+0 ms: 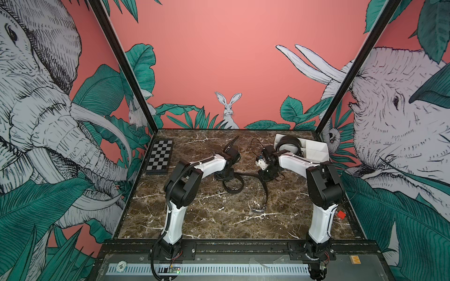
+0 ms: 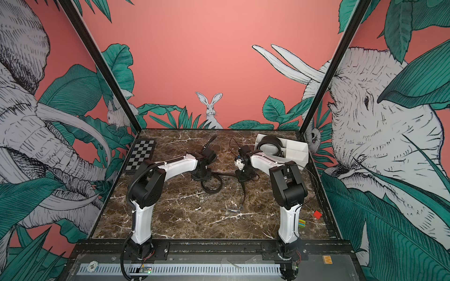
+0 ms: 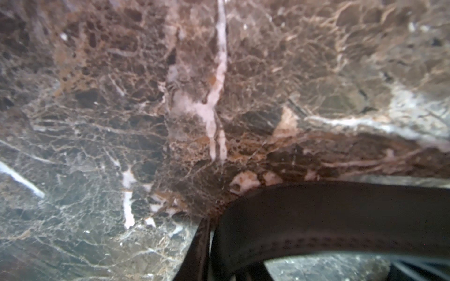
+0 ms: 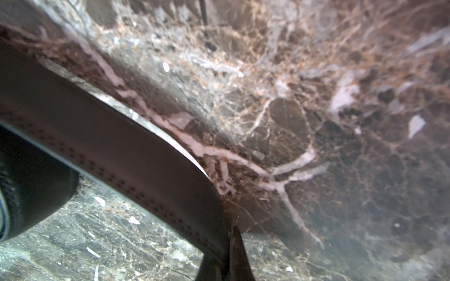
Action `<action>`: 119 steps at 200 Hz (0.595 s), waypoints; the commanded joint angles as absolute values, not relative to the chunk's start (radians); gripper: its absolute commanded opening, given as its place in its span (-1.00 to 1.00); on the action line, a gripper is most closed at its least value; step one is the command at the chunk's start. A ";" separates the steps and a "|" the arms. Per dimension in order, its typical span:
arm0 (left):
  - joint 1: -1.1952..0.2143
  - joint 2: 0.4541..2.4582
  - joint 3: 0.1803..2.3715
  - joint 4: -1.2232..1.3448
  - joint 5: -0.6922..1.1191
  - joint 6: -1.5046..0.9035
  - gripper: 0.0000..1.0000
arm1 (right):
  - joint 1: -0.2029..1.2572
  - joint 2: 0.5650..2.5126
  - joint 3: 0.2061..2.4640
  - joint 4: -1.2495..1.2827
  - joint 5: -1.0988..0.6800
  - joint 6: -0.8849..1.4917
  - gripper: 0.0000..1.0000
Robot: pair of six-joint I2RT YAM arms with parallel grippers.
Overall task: Place the belts into the storage roll
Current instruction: Roll the belt at the center of the board.
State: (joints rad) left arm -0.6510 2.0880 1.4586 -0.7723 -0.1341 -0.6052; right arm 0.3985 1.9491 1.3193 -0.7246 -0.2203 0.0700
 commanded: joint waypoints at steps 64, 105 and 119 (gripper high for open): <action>-0.596 2.247 1.372 -0.825 -0.164 -0.738 -1.00 | 0.419 1.843 1.130 -0.859 -0.208 0.184 -1.00; -0.596 2.288 1.499 -0.854 -0.179 -0.757 -1.00 | 0.560 1.772 1.045 -0.717 -0.370 0.397 -0.95; -0.596 2.306 1.529 -0.863 -0.174 -0.756 -1.00 | 0.613 1.756 1.039 -0.644 -0.420 0.476 -0.61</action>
